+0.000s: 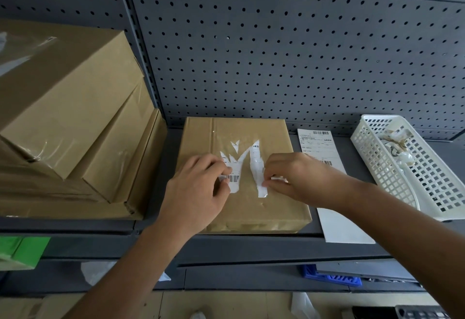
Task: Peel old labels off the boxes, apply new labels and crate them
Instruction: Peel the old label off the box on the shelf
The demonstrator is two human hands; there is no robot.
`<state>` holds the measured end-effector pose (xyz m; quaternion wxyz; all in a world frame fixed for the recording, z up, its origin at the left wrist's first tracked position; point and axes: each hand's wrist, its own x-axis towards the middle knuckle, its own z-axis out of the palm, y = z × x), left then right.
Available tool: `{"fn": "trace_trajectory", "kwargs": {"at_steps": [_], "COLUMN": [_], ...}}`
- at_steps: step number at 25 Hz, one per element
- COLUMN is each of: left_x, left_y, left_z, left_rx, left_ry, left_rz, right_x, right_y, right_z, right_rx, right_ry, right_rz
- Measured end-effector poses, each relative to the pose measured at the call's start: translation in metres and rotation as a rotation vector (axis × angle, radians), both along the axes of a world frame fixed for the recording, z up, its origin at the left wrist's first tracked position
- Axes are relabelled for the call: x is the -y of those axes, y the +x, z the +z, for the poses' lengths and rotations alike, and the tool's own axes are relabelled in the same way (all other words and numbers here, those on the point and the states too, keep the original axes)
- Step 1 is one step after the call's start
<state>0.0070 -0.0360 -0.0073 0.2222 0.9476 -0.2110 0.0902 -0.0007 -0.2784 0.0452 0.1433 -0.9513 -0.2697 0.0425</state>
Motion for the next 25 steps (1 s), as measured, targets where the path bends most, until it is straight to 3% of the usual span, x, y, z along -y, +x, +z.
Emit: {"fn": "trace_trajectory", "kwargs": {"at_steps": [4,10,13,21,25], "left_x": [0.001,0.000,0.001,0.001,0.001], "left_y": [0.000,-0.001,-0.001,-0.002,-0.002], "left_z": [0.000,0.002,0.002,0.004,0.004], "left_rx": [-0.006,-0.006,-0.013,-0.004,0.001], "left_ry": [0.003,-0.005,-0.001,0.010,0.005], "left_rz": [0.001,0.002,0.004,0.010,0.010], "right_x": [0.006,0.004,0.009,-0.001,-0.006], "right_y": [-0.001,-0.005,-0.009,-0.008,-0.007], "right_z": [0.005,-0.009,-0.008,-0.011,-0.011], "right_rx": [-0.102,0.040,0.006,0.310,0.285], "right_ry": [0.047,0.044,0.081,-0.163,-0.104], "right_rz": [0.018,0.048,0.064,0.299,0.240]}}
